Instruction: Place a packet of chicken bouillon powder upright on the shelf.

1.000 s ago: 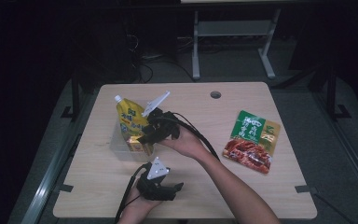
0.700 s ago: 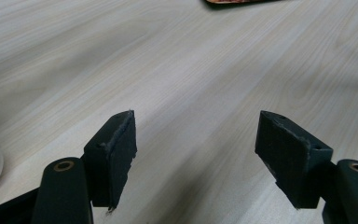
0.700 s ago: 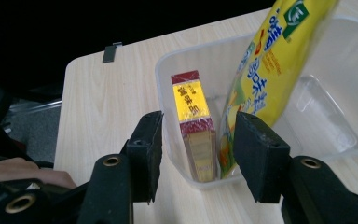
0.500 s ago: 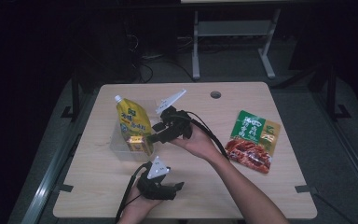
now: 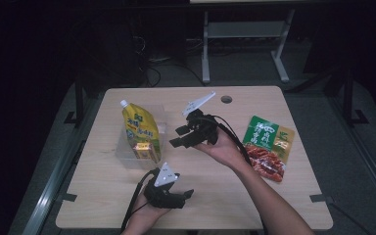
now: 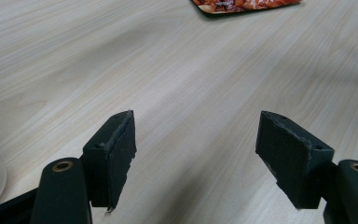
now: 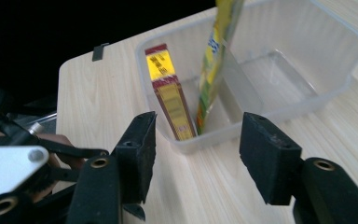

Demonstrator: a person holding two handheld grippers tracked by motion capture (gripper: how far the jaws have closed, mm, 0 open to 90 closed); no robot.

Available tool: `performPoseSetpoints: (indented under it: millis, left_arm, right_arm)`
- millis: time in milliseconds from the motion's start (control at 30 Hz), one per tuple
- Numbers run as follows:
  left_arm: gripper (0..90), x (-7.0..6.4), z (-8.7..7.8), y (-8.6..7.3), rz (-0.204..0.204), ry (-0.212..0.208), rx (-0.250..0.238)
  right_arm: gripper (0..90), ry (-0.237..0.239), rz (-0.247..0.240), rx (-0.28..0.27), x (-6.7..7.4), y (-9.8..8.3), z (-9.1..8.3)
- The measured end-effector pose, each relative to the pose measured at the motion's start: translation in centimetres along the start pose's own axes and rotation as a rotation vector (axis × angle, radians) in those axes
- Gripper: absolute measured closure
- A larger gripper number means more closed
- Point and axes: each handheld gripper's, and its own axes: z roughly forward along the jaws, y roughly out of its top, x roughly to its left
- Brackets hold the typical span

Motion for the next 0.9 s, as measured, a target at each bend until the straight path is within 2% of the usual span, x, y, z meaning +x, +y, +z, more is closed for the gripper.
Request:
performPoseSetpoints:
  millis: [67, 100, 133, 167, 200, 333, 733, 900]
  left_arm:
    - [28.1, 0.0, 0.0, 0.1, 0.003, 0.001, -0.003]
    - [28.1, 0.0, 0.0, 0.1, 0.003, 0.000, -0.003]
    - [28.1, 0.0, 0.0, 0.2, 0.002, 0.000, -0.008]
    - [28.1, 0.0, 0.0, 0.2, 0.000, 0.000, -0.009]
    - [28.0, 0.0, 0.1, 0.2, -0.010, -0.002, -0.016]
    - [27.8, 0.1, 0.1, 0.2, 0.008, -0.003, -0.006]
    - [27.6, -0.3, 0.9, 0.9, 0.023, -0.025, 0.008]
    - [27.5, -0.3, 1.1, 1.1, 0.025, -0.022, 0.004]
  right_arm:
    - [44.5, -0.005, 0.012, -0.002, -0.2, -0.4, -0.3]
    - [44.2, -0.001, 0.033, -0.002, -0.3, -0.6, -0.4]
    - [44.1, -0.009, 0.020, 0.002, -0.5, -0.8, -0.6]
    - [43.8, -0.008, 0.039, 0.000, -0.5, -0.9, -0.7]
    - [43.4, -0.016, 0.031, 0.002, -0.8, -1.1, -0.9]
    - [41.5, -0.037, 0.057, -0.008, -1.3, -2.0, -1.9]
    - [39.0, -0.142, 0.163, -0.031, -3.2, -6.4, -7.0]
    - [37.4, -0.182, 0.198, -0.027, -3.8, -8.6, -8.9]
